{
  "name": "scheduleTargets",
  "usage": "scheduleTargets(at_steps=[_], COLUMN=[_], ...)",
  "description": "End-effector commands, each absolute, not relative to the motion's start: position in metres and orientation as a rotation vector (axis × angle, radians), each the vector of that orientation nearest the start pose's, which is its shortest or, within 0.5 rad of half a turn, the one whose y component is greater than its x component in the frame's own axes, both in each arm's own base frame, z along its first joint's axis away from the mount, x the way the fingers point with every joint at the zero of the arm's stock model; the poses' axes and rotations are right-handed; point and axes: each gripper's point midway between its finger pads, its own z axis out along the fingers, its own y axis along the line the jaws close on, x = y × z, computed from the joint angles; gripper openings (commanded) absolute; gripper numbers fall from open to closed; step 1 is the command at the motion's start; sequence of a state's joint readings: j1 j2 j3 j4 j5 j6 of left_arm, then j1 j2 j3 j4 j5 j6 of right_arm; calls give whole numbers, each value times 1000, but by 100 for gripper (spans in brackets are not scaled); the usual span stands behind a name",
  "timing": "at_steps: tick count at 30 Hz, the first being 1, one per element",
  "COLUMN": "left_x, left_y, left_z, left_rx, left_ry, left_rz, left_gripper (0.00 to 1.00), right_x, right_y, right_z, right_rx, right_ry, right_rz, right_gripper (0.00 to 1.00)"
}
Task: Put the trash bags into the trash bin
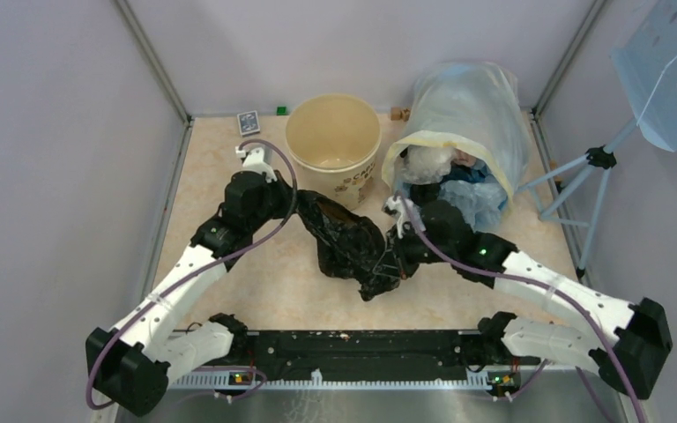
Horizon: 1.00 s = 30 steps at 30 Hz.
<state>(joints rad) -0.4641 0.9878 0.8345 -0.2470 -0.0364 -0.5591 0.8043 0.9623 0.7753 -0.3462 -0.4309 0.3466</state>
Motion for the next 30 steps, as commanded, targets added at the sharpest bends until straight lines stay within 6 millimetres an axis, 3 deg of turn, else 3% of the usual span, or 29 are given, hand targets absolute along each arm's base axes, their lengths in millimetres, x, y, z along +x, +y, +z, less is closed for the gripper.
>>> scheduleTargets(at_steps=[1, 5, 9, 11, 13, 18, 20, 22, 24, 26, 30], left_x=[321, 332, 335, 334, 330, 308, 299, 293, 290, 288, 281], left_y=[-183, -190, -193, -192, -192, -193, -194, -193, -190, -187, -185], left_z=[271, 271, 272, 271, 272, 273, 272, 270, 274, 276, 284], left_rx=[-87, -78, -54, -33, 3, 118, 162, 180, 189, 193, 213], left_ry=[1895, 1901, 1898, 1899, 1899, 1881, 1875, 1884, 1883, 1890, 1887], left_rz=[-736, -773, -789, -778, -769, -795, -810, -808, -795, -777, -768], left_gripper=[0, 0, 0, 0, 0, 6, 11, 18, 34, 47, 61], right_x=[112, 80, 76, 80, 87, 116, 126, 138, 149, 161, 184], right_y=[294, 311, 311, 310, 310, 297, 291, 287, 286, 286, 294], right_z=[158, 131, 120, 128, 144, 181, 191, 198, 202, 205, 217], right_rx=[-979, -1197, -1235, -1203, -1144, -916, -839, -764, -703, -650, -644], right_ry=[2181, 2190, 2217, 2180, 2118, 2006, 1982, 1971, 1971, 1967, 1900], right_rz=[1091, 1049, 1019, 1015, 1014, 931, 895, 870, 849, 825, 774], right_gripper=[3, 13, 29, 46, 57, 72, 74, 70, 61, 59, 60])
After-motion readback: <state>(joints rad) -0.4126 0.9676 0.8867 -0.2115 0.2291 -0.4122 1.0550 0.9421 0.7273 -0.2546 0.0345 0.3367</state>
